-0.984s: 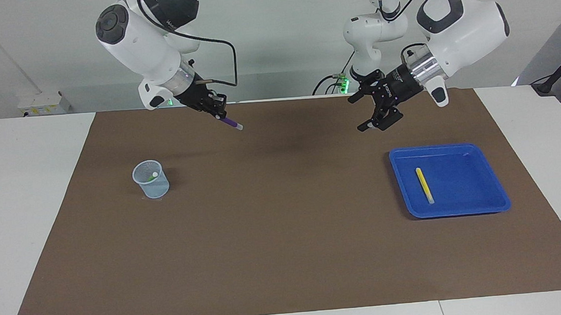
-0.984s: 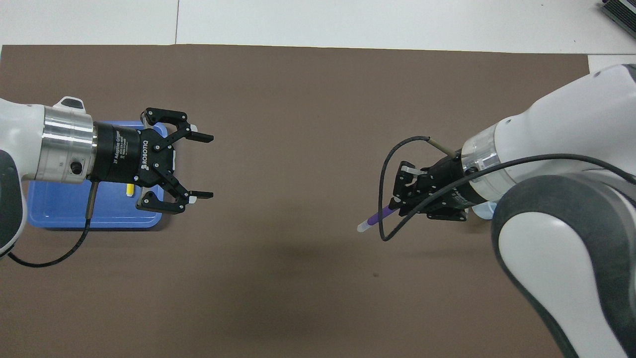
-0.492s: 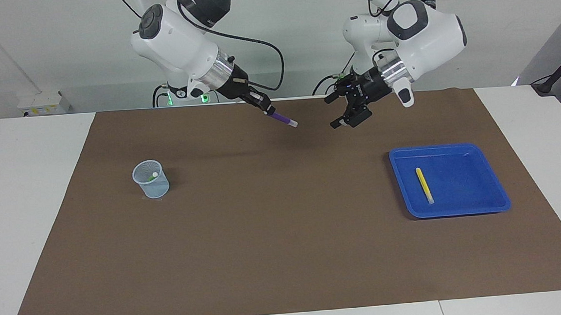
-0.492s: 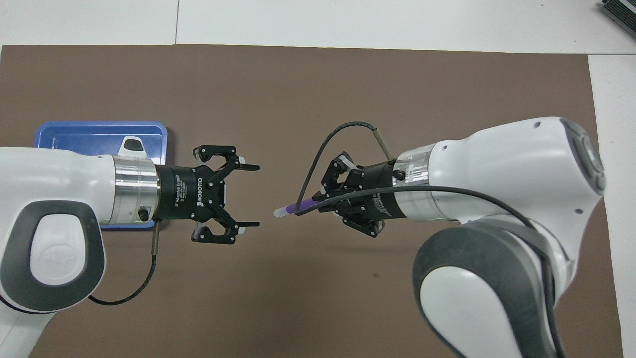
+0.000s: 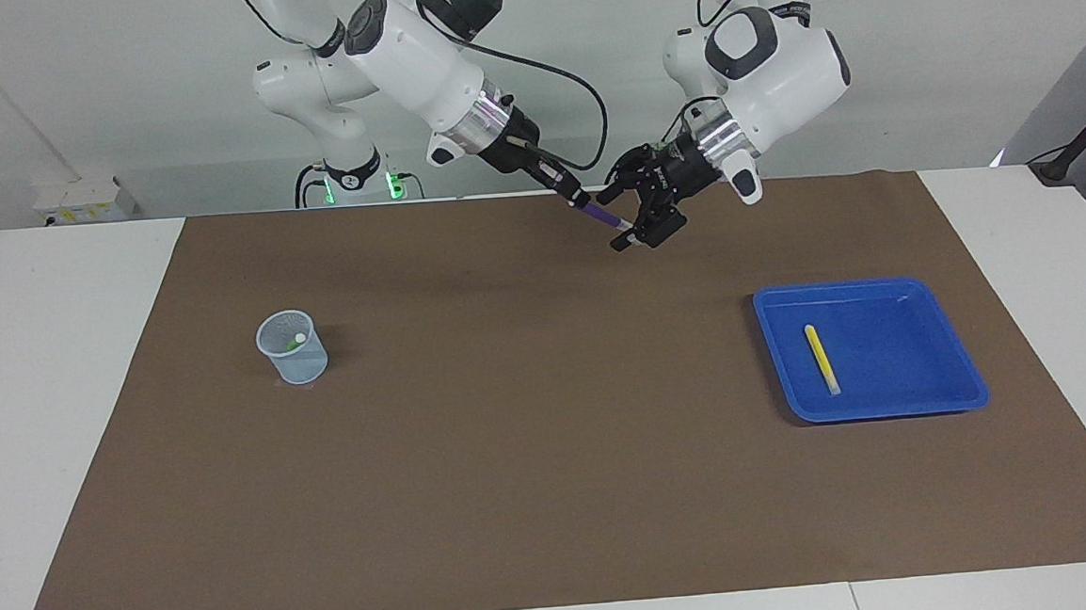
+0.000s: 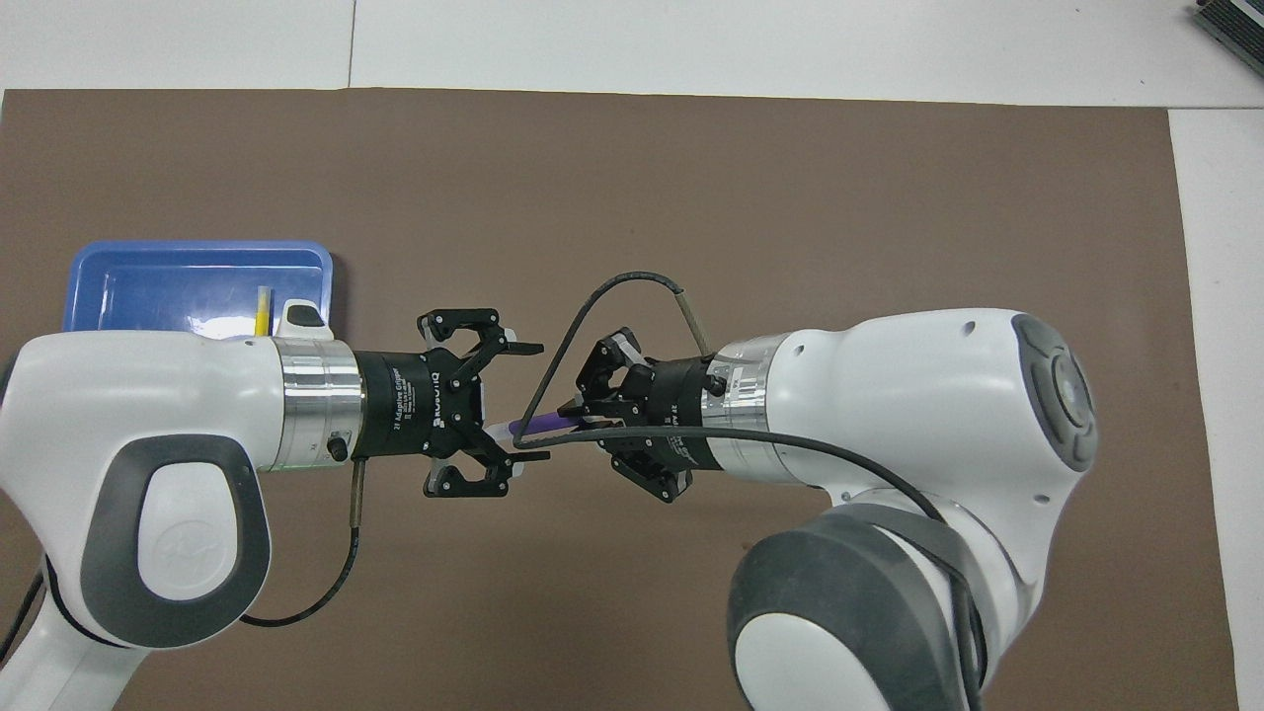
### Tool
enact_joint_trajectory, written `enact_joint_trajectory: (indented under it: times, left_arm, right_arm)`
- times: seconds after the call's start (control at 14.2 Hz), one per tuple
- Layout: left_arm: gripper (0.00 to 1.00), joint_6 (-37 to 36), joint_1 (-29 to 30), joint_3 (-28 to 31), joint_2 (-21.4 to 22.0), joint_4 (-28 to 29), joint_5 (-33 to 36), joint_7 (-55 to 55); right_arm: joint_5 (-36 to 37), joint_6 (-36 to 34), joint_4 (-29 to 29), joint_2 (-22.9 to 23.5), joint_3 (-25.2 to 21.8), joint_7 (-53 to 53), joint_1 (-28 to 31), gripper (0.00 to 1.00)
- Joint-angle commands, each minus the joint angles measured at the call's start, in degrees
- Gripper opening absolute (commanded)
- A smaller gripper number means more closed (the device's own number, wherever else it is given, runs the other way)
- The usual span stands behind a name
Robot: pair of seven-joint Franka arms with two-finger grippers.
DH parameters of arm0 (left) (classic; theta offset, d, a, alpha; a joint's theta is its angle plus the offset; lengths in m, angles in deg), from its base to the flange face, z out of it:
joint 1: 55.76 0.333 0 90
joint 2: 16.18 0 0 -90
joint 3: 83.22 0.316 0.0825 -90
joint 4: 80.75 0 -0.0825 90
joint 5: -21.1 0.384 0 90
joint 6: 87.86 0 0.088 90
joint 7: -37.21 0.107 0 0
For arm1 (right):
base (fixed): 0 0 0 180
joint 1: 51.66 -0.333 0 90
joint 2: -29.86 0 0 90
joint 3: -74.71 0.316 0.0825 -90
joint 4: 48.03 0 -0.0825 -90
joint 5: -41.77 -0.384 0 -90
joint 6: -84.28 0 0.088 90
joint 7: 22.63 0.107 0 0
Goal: Right arm passes pens to left for tray arrangement
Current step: 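Close the left gripper on the purple pen held by the right gripper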
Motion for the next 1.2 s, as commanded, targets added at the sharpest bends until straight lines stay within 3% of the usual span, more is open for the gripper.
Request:
enact_joint_trajectory:
  times: [0.0,0.35,0.49,0.77,0.98,1.12]
  left_arm:
    - [0.94,1.04,-1.89,0.71,2.54,2.58,-0.96,-1.77]
    - [0.85,0.60,-1.80,0.71,3.16,2.58,-0.87,-3.00]
    - [0.75,-0.45,-1.63,0.71,3.51,2.75,-0.78,-2.57]
    - [0.69,-1.51,-1.53,0.80,4.30,3.19,-0.61,-2.48]
    - [0.43,-1.51,-1.45,0.80,4.83,3.72,-0.52,-2.48]
    - [0.36,-1.42,-1.45,0.80,5.09,3.98,-0.43,-2.48]
  right_arm:
    - [-1.77,0.74,1.79,-1.76,0.24,0.14,0.62,0.00]
    - [-3.44,0.74,1.70,-1.67,0.24,-0.12,1.14,0.00]
    - [-3.44,0.74,1.79,-1.67,0.24,-0.12,1.14,0.00]
    - [-3.44,0.74,1.79,-1.67,0.24,-0.21,1.14,0.00]
    - [-3.44,0.74,1.79,-1.76,0.24,-0.21,1.14,0.00]
    - [-3.44,0.74,1.79,-1.67,0.24,-0.21,1.23,0.00]
